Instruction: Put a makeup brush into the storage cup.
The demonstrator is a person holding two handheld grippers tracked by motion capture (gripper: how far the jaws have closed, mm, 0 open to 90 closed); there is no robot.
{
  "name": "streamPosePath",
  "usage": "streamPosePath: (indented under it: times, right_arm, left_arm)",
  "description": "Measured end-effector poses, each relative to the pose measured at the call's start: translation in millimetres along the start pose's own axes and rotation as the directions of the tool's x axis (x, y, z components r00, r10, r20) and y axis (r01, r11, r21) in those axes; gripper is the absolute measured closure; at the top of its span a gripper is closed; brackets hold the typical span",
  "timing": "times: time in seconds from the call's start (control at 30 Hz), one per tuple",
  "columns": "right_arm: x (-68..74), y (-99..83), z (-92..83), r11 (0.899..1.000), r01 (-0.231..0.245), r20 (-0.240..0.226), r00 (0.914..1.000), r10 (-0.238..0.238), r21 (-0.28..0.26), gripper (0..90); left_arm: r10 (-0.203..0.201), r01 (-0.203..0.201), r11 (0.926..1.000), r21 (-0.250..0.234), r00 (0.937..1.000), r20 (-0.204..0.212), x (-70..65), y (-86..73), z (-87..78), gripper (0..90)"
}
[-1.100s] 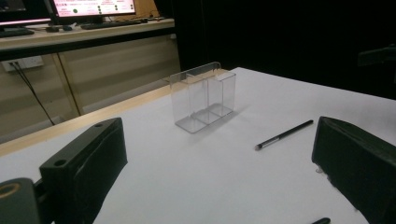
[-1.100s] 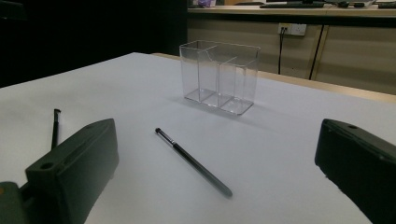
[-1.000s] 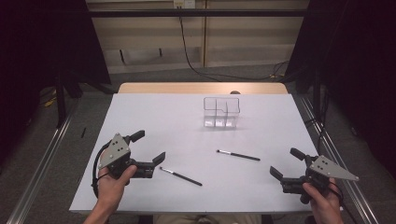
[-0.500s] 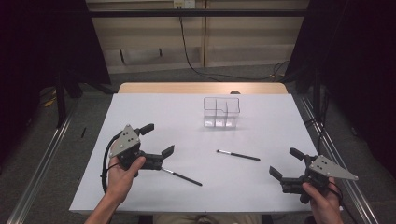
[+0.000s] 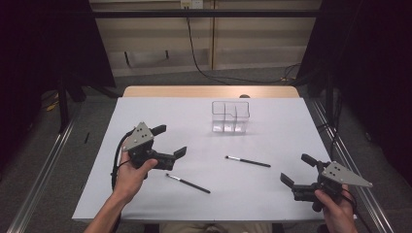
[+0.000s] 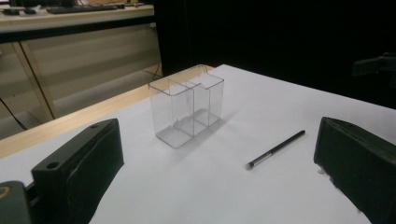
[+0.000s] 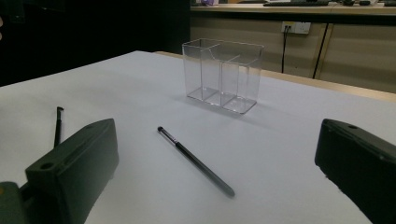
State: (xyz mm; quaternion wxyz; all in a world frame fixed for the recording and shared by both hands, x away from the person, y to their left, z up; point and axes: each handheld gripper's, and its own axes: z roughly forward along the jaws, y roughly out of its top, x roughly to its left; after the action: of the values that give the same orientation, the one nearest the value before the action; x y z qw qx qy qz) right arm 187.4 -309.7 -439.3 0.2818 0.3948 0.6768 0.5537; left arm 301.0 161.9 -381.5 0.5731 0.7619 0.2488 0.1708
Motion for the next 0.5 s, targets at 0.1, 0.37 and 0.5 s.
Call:
streamPosePath:
  times: [0.1, 0.37, 0.5]
  right_arm:
    - [0.2, 0.3, -0.6, 1.000, 0.004, 0.000, 1.0000, -0.004, 0.000, 0.0]
    - [0.3, 0.1, 0.0, 1.000, 0.002, -0.002, 1.0000, -0.002, 0.003, 0.0]
    - [0.0, 0.0, -0.2, 1.000, 0.001, -0.003, 1.0000, -0.001, 0.004, 0.0]
  left_arm:
    - [0.009, -0.010, 0.9995, 0.030, 0.9994, 0.034, -0.5, -0.4, 3.2, 1.8]
    - [0.024, -0.032, 0.9946, 0.099, 0.9965, 0.079, 2.4, 6.9, 4.7, 1.6]
    - [0.048, -0.057, 0.9892, 0.135, 0.9961, 0.074, 3.7, 9.6, 5.1, 1.9]
